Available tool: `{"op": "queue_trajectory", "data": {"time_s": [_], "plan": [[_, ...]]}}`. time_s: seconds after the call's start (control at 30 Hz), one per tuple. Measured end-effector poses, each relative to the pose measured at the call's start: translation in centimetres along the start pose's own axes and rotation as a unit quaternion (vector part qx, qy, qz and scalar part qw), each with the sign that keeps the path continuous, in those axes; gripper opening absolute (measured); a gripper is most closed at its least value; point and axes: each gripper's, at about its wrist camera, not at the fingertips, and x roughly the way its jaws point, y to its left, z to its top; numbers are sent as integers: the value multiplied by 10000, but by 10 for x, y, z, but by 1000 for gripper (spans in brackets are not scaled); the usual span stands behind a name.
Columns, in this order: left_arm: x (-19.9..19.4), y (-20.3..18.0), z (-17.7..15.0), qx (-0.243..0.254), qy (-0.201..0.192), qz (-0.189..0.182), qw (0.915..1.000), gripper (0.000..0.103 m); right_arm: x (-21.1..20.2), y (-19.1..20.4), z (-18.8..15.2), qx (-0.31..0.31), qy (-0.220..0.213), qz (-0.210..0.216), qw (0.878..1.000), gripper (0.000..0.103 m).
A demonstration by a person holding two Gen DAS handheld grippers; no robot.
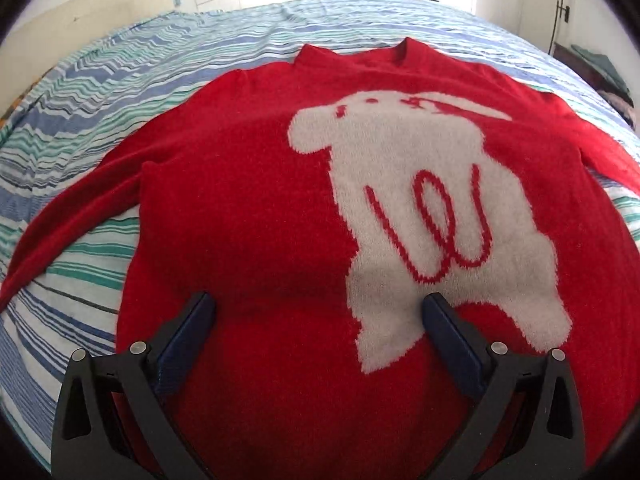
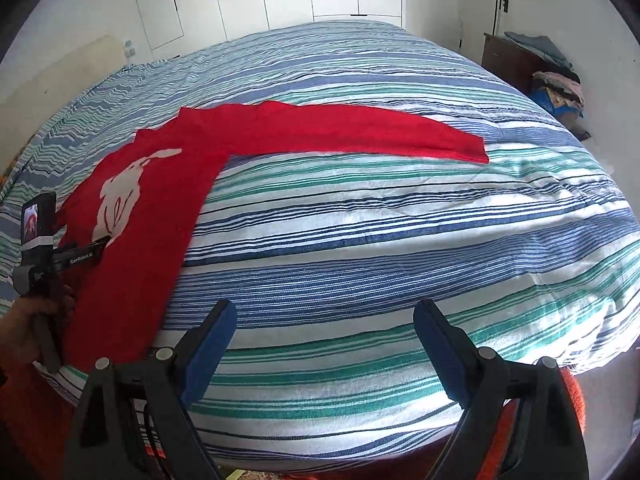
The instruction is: Fold small clothes
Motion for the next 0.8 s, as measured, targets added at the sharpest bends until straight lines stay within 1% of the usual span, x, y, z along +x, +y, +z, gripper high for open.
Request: {"op": "queue_trajectory", "data": {"time_s": [0.17,0.33,0.53,0.63,0.8], "plan": [[1,0,1,14,-12,28,10000,103,10,-1,-1,48,200,86,9998,89],[-2,-4,0,12,-14,32,10000,103,6,2,-1,-35,118,107,9999,89],[-2,-4,-1,13,-14,33,10000,103,10,4,0,-66,173,119,9998,89],[-2,-4,-1,11,-14,33,10000,103,7,7,-1,-110,123,119,9998,89],[-2,-4,-1,11,-14,34,10000,103,7,3,-2,-29,128,134,9998,89]]}}
